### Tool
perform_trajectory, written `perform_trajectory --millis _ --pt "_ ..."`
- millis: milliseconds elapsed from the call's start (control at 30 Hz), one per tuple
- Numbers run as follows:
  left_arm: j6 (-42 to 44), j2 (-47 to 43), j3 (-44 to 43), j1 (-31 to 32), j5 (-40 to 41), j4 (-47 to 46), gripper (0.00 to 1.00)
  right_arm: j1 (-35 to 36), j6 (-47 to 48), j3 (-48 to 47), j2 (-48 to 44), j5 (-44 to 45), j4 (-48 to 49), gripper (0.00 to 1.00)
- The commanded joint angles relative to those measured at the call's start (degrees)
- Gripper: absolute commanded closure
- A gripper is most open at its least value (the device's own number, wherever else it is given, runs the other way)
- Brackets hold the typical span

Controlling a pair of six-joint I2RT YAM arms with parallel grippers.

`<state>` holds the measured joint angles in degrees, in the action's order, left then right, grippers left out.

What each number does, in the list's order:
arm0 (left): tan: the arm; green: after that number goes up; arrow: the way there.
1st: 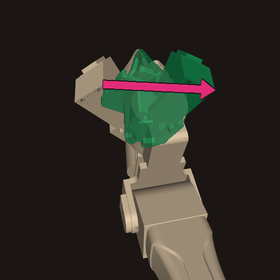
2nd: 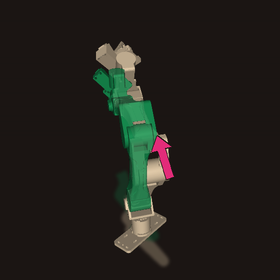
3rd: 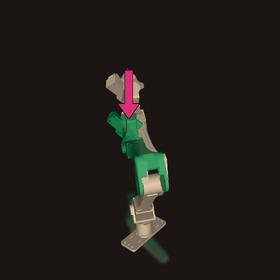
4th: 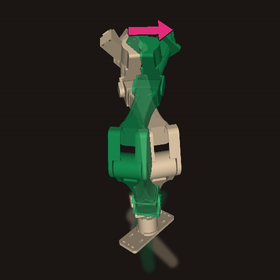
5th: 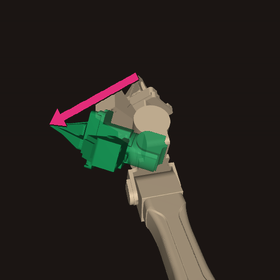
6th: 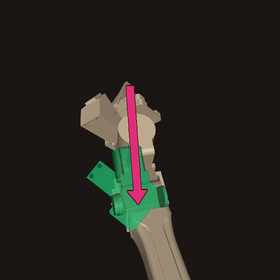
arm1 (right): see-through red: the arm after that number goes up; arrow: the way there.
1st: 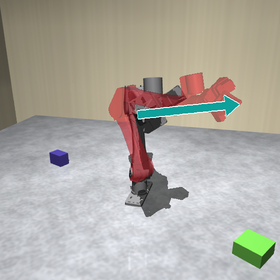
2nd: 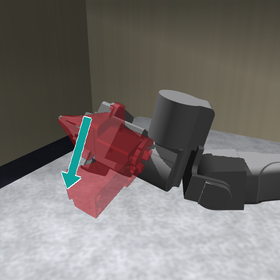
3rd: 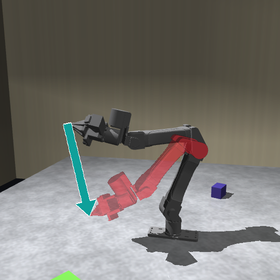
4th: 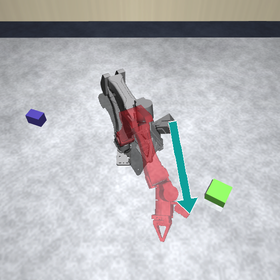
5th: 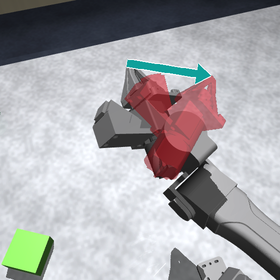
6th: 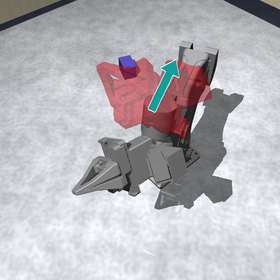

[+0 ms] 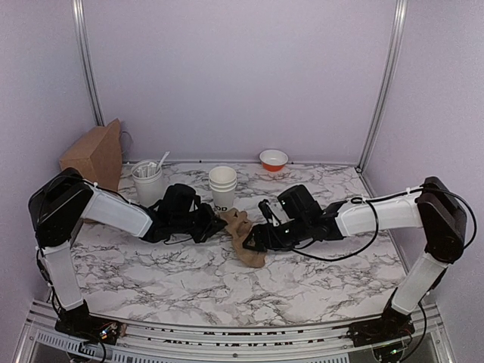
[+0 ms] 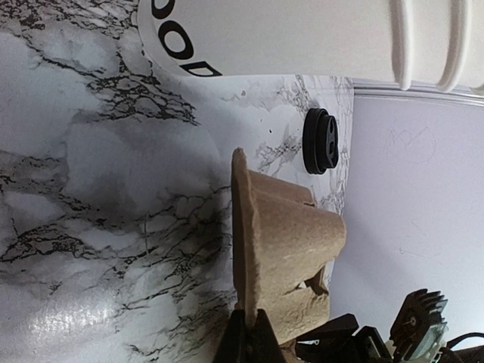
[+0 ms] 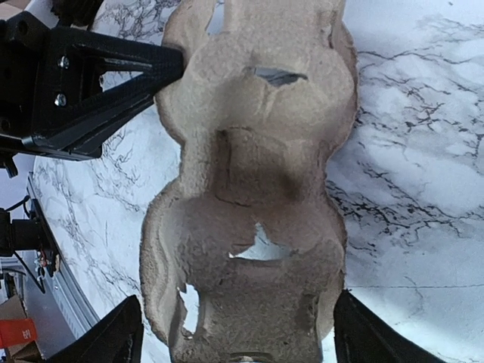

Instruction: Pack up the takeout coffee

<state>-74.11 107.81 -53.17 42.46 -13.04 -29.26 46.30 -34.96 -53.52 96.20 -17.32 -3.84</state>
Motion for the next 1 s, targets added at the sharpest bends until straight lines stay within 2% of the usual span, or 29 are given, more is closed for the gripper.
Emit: perform_trajectory --millis 0,100,167,333,433,500,633,733,867,967 --pt "5.0 -4.0 -0.5 -0.3 -0.6 2.1 1.00 -0.3 1.7 -0.7 -3.7 2.3 -2.5 0.13" --pt "10.5 -7.4 -2.8 -0.2 -0.9 9.2 1.00 -0.3 3.2 -1.5 -6.6 5.6 -6.2 0.11" --pt "15.7 -9.9 -6.1 0.3 0.4 17.9 1.00 -0.5 4.5 -2.3 -9.1 9.4 -8.8 0.10" --pt "30.7 -13.5 -18.3 4.9 11.2 44.2 1.00 -1.7 6.7 -5.0 -15.1 18.4 -14.3 0.09" --pt "36.4 -11.6 -26.8 9.4 20.0 56.5 1.00 -4.1 7.7 -6.1 -17.7 22.8 -16.1 0.08" --pt "39.3 -8.0 -34.0 13.1 26.9 65.4 1.00 -6.7 8.3 -6.2 -19.2 24.1 -16.8 0.08" --pt "41.9 5.9 -54.1 19.9 41.7 80.8 1.00 -12.6 9.8 -6.0 -21.8 24.2 -17.0 0.08" --pt "43.1 17.6 -69.1 23.0 49.5 91.2 1.00 -14.9 10.5 -5.8 -23.0 24.6 -17.4 0.08" --pt "44.0 28.4 -85.4 24.8 53.0 99.4 1.00 -17.3 10.4 -4.7 -24.3 24.5 -18.4 0.08" --pt "43.7 30.0 -87.2 25.2 53.0 99.5 1.00 -18.2 10.6 -3.4 -25.6 24.3 -18.1 0.07"
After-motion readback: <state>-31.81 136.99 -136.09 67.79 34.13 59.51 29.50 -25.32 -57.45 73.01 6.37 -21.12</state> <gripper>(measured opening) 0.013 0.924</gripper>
